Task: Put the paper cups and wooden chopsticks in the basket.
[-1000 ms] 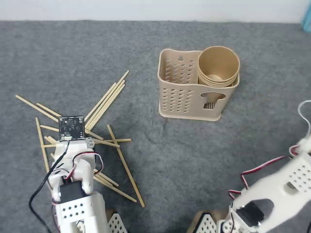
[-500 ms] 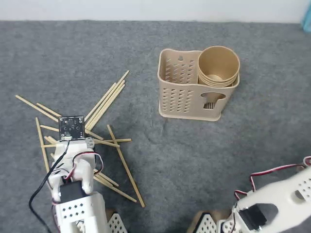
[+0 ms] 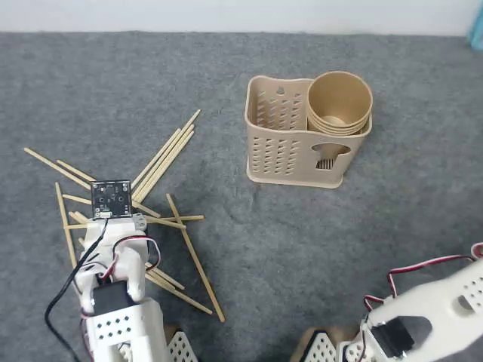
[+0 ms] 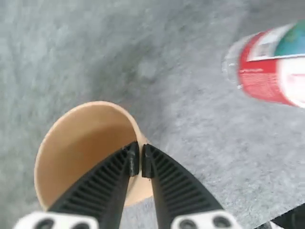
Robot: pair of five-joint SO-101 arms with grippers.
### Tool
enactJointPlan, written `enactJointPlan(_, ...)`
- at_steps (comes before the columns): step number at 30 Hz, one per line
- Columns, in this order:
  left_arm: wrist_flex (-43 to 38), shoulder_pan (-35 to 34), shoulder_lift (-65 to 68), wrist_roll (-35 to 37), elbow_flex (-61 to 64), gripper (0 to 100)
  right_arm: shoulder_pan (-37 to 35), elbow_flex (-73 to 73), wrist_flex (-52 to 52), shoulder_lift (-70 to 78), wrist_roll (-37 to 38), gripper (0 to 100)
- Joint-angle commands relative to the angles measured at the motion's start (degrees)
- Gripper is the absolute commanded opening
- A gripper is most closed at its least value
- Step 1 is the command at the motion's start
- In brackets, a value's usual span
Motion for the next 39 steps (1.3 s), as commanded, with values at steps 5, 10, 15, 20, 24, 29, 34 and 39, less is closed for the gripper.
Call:
enactJointPlan(5, -1.67, 0.44, -0.62, -0.53, -0.22, 2, 0.84, -4.75, 2.24, -9.63, -9.67, 0.7)
enactJointPlan(10, -1.67, 0.44, -0.62, -0.53, -0.22, 2, 3.30, -4.75, 2.24, -10.51, -16.79, 0.7)
enactJointPlan(15, -1.67, 0.53, -0.62, -0.53, -0.22, 2, 4.44, -4.75, 2.24, -10.77, -22.51, 0.7)
enactJointPlan(20, -1.67, 0.53, -0.62, -0.53, -0.22, 2, 4.26, -4.57, 2.51, -11.91, -23.65, 0.7)
enactJointPlan(24, -1.67, 0.53, -0.62, -0.53, -0.22, 2, 3.38, 0.53, 2.51, -17.19, -23.65, 0.7)
enactJointPlan(29, -1.76, 0.62, -0.62, -0.53, -0.22, 2, 0.48, 12.22, 2.24, -29.67, -23.56, 0.7)
enactJointPlan(34, -1.76, 0.62, -0.62, -0.53, -0.22, 2, -3.30, 22.95, 2.15, -40.66, -24.26, 0.7)
enactJointPlan(39, -1.76, 0.62, -0.62, -0.53, -0.22, 2, -7.69, 35.96, 2.07, -50.77, -26.29, 0.7)
